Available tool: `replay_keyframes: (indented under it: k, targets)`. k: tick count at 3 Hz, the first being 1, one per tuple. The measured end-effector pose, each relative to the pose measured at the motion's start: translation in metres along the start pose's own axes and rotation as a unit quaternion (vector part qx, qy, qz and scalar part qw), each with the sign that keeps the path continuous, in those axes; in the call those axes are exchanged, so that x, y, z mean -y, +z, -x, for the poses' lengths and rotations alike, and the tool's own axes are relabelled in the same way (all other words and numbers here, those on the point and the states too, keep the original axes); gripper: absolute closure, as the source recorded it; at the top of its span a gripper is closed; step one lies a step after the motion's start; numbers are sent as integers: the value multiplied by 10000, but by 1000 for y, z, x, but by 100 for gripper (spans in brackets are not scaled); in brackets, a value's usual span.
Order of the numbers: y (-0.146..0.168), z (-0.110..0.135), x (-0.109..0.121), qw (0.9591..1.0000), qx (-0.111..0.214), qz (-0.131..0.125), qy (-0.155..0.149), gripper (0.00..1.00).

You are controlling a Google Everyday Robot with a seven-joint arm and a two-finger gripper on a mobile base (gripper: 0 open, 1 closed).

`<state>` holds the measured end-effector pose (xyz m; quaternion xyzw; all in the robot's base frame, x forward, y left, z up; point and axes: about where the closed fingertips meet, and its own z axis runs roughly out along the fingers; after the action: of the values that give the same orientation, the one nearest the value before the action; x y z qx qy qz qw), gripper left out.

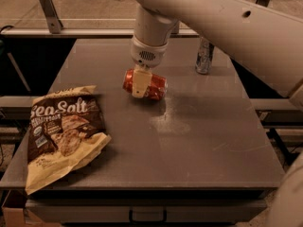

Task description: Knock coke can over

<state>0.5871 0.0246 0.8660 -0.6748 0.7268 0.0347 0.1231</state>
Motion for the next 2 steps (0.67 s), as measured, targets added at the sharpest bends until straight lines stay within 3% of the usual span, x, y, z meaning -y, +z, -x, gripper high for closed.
replay_keyframes:
  k: [1,2]
  targets:
    - [1,11,-14,9997,214,32,104,0]
    - [4,16,-25,9991,369,98,210,0]
